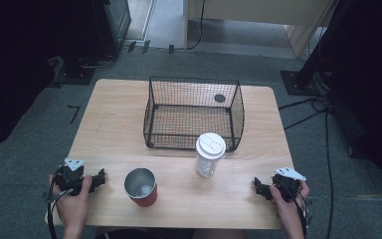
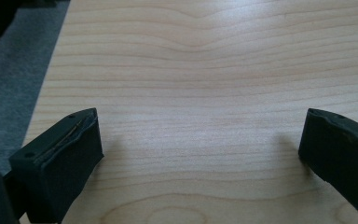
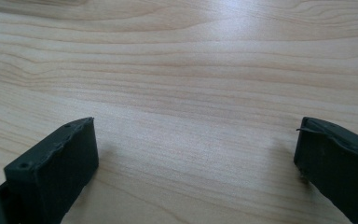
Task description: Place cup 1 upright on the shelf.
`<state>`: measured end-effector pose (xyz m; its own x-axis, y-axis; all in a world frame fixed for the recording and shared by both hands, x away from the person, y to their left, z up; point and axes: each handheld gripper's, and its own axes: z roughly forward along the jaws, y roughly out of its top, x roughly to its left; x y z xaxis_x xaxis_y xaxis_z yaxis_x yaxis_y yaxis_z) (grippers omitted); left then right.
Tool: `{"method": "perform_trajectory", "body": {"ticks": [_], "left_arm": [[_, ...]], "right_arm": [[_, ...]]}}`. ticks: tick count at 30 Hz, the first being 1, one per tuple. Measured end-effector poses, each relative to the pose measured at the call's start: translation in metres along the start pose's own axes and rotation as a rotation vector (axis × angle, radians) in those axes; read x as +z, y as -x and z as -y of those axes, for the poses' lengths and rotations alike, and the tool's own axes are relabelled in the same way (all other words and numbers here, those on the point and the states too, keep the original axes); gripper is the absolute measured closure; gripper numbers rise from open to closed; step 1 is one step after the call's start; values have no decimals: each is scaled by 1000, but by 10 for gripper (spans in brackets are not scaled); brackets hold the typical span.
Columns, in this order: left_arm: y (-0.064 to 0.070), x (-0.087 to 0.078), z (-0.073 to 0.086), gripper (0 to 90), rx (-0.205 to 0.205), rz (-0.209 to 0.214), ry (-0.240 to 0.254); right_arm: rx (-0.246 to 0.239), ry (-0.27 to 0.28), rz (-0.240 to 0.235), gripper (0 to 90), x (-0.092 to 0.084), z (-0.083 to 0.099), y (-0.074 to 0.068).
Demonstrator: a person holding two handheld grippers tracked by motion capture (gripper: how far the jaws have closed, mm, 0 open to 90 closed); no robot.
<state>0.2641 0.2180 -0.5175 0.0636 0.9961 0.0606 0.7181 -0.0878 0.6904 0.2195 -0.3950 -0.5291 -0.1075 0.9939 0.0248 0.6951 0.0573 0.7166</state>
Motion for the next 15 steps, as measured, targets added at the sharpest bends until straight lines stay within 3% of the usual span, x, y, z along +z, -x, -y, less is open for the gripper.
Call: {"method": "perform_trajectory", "body": {"ticks": [3,7,11,15], "left_arm": [[-3,-2,-1,0,-17,20,4],[-3,-8,-3,0,-5,29,9],[-1,-24,-11,0,-3,48,61],[2,-33,-14,0,10,49,82]], "right_arm": [[0,0,0,0,0,0,0],[0,0,0,0,0,0,0],[1,0,1,0,0,0,0],[1,0,1,0,0,0,0]]}}
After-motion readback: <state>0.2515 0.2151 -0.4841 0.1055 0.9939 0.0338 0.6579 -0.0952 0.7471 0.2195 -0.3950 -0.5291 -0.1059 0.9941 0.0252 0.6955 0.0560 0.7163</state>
